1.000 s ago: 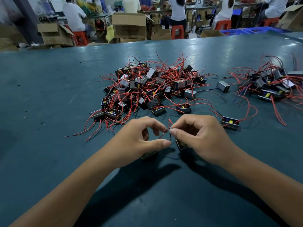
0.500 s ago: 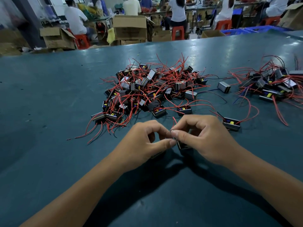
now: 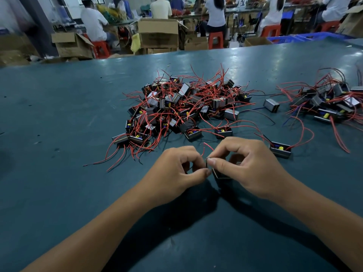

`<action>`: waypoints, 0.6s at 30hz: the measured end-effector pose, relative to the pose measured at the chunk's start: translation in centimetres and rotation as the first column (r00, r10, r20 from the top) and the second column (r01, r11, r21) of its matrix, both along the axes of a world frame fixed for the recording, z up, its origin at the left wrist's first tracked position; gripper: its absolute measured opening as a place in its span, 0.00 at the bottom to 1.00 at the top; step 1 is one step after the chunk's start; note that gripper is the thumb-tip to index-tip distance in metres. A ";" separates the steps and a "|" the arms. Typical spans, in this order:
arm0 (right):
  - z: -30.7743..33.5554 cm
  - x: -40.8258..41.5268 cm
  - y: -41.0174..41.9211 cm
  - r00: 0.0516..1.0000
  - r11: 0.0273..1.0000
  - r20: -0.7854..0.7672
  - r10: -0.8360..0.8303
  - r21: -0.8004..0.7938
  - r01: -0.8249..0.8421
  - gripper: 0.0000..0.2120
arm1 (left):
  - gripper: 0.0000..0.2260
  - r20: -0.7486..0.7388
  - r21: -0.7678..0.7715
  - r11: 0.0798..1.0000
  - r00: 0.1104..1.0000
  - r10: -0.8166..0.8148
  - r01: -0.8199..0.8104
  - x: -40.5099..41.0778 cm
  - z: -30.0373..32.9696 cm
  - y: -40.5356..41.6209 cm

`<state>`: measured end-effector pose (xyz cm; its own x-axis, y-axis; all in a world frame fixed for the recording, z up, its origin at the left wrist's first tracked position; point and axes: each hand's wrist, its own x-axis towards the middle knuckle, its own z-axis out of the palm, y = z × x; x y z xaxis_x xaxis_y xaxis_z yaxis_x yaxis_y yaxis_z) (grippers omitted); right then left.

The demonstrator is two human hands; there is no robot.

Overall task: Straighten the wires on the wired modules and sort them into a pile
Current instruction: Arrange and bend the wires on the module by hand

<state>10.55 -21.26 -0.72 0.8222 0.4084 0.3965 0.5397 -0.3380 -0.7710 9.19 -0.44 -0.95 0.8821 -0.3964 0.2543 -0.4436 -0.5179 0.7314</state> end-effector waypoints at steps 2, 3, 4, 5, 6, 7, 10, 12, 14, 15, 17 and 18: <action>0.1 0.2 -0.5 1.000 0.999 0.012 0.000 -0.039 0.001 0.05 | 0.07 -0.049 0.038 0.998 0.998 -0.044 0.045 0.3 0.3 1.0; 0.2 0.2 -0.7 1.000 0.998 0.002 0.018 -0.054 -0.018 0.04 | 0.07 -0.077 0.068 0.994 0.994 -0.078 0.084 0.4 0.6 1.6; 0.4 0.2 -0.8 0.999 0.997 -0.007 0.040 -0.065 -0.040 0.05 | 0.07 -0.102 0.102 0.986 0.988 -0.118 0.128 0.5 0.8 2.0; 0.5 0.2 -0.9 0.999 0.996 -0.010 0.049 -0.069 -0.050 0.06 | 0.08 -0.118 0.131 0.978 0.982 -0.146 0.161 0.5 1.0 2.4; 0.5 0.2 -0.9 0.999 0.997 -0.006 0.036 -0.064 -0.036 0.07 | 0.09 -0.115 0.141 0.976 0.982 -0.149 0.165 0.7 1.0 2.7; 0.5 0.4 -0.9 1.000 0.999 -0.001 0.002 -0.052 -0.002 0.08 | 0.11 -0.092 0.128 0.983 0.988 -0.122 0.133 0.9 0.9 2.9; 0.0 1.1 -0.9 0.991 0.990 0.023 -0.135 -0.040 0.136 0.07 | 0.12 0.010 0.036 0.997 0.998 0.066 -0.066 1.7 0.2 3.1; -0.5 1.2 -0.4 0.983 0.981 0.014 -0.186 -0.046 0.186 0.07 | 0.09 0.050 0.049 0.988 0.988 0.147 -0.150 2.0 -0.3 2.9; -0.8 1.0 0.1 0.981 0.980 -0.015 -0.195 -0.049 0.194 0.06 | 0.07 0.056 0.127 0.980 0.988 0.147 -0.153 2.0 -0.6 2.2; -0.7 0.9 0.4 0.982 0.981 -0.019 -0.186 -0.058 0.184 0.05 | 0.07 0.049 0.158 0.978 0.990 0.134 -0.140 2.1 -0.8 1.8; -0.5 0.7 0.6 0.988 0.984 -0.001 -0.152 -0.096 0.151 0.05 | 0.06 0.054 0.182 0.976 0.992 0.115 -0.122 2.1 -1.0 1.2; -0.4 0.7 0.6 0.991 0.984 0.014 -0.134 -0.115 0.134 0.06 | 0.05 0.062 0.180 0.976 0.992 0.114 -0.123 2.1 -1.0 1.2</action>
<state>11.21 -20.63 -1.13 0.8702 0.3381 0.3583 0.4882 -0.4945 -0.7191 11.26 0.73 -1.99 0.9133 -0.3341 0.2331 -0.4055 -0.6922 0.5970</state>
